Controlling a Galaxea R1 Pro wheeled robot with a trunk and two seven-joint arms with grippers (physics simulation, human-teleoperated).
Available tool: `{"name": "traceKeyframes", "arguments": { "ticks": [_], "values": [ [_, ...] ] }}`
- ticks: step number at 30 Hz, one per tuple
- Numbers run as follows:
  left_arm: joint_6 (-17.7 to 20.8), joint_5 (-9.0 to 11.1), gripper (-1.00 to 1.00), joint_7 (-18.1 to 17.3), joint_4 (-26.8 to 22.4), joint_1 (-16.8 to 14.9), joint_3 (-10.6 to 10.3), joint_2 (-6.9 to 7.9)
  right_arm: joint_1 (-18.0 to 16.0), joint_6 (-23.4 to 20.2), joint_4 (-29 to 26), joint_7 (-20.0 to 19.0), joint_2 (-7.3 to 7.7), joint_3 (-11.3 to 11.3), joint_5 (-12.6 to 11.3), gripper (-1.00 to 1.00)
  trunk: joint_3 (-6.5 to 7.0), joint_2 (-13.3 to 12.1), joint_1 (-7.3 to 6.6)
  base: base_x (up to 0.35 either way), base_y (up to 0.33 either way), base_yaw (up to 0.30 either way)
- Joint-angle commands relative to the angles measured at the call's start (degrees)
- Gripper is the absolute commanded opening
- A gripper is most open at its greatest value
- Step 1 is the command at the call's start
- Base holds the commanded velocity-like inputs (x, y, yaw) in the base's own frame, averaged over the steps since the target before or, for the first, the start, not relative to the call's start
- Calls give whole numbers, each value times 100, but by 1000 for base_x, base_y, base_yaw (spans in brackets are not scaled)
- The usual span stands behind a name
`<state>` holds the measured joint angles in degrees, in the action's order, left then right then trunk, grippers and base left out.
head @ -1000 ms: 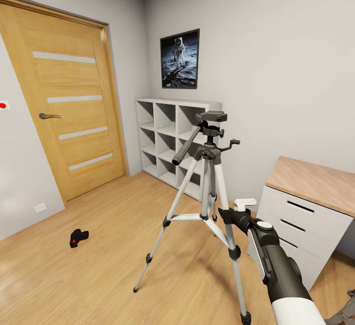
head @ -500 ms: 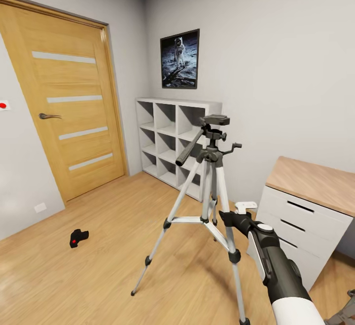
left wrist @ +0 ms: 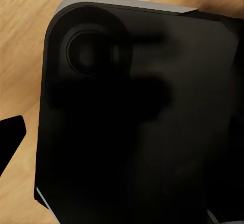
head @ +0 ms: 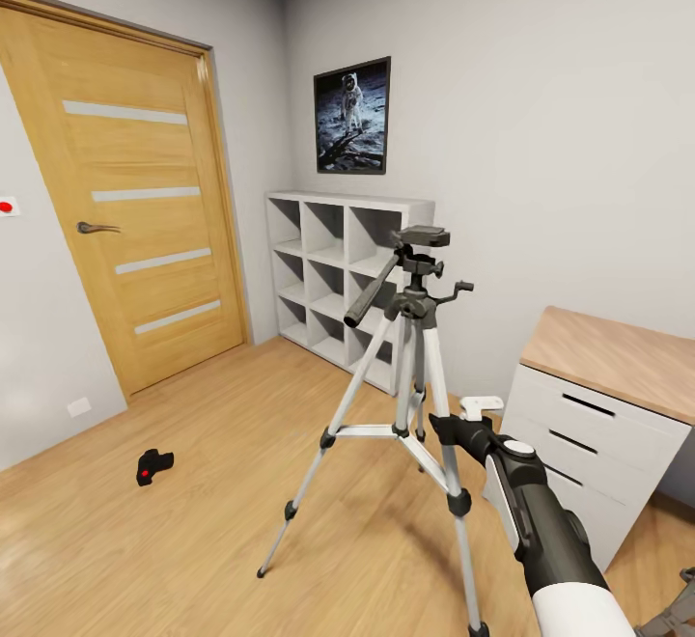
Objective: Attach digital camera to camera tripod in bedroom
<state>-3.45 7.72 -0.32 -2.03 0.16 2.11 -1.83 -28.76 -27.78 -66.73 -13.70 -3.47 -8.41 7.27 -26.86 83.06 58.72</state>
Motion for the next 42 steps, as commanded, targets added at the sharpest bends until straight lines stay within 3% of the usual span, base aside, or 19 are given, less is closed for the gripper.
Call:
{"name": "traceKeyframes", "arguments": {
  "ticks": [1, 2, 20, 42],
  "values": [
    [-7, 37, 100, -3, -8, 2, 18, -1, -3, -19, 255, -51, -5, -20, 81, -100, -6, 2, 0, 0, 0, 0],
    [-7, 37, 100, -3, -8, 2, 18, -1, -1, -21, 256, -51, -5, -20, 82, 100, -6, 2, 0, 0, 0, 0],
    [-7, 33, 100, -3, -8, 2, 23, 0, -4, -23, 228, -70, -4, -21, 128, 100, -6, 2, 0, -12, 0, 0],
    [-7, 37, 100, 5, -17, 2, 35, -1, -2, -71, 147, -130, -2, -9, 158, 100, -6, 2, 0, -315, 0, 0]
  ]
}}
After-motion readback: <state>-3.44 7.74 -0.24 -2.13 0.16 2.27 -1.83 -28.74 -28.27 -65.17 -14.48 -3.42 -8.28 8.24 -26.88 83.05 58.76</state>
